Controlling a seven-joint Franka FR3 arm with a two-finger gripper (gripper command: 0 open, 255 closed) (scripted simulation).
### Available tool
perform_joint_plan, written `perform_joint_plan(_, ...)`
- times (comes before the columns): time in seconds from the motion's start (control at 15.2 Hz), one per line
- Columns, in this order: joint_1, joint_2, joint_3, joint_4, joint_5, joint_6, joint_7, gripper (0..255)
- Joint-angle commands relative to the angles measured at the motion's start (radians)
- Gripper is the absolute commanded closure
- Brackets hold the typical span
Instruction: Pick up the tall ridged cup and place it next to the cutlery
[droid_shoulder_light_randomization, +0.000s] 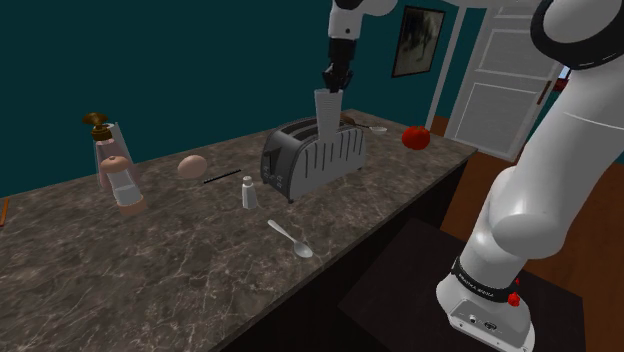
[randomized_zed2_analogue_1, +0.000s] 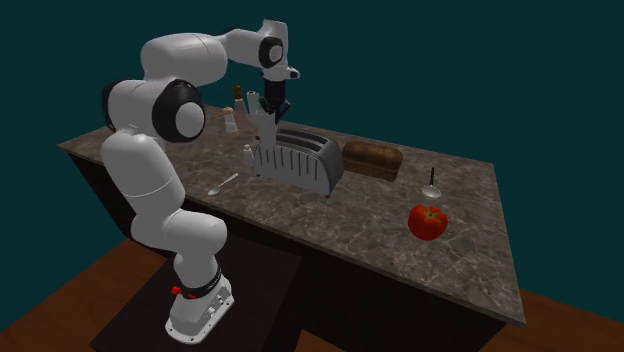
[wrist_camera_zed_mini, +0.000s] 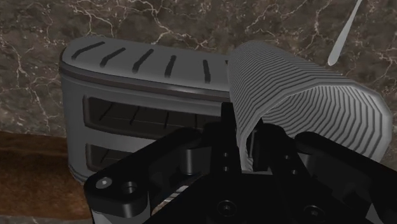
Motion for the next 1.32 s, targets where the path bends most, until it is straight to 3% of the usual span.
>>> perform_joint_plan(0.0, 0.024, 0.001, 0.029, 0.000, 0.004, 0.005, 0.054, 255)
perform_joint_plan(0.66, 0.132, 0.069, 0.152, 0.073, 0.022, 0.020, 0.282, 255)
perform_joint_plan(1.25, 0.231, 0.216, 0.244, 0.254, 0.021, 0.003, 0.476, 255)
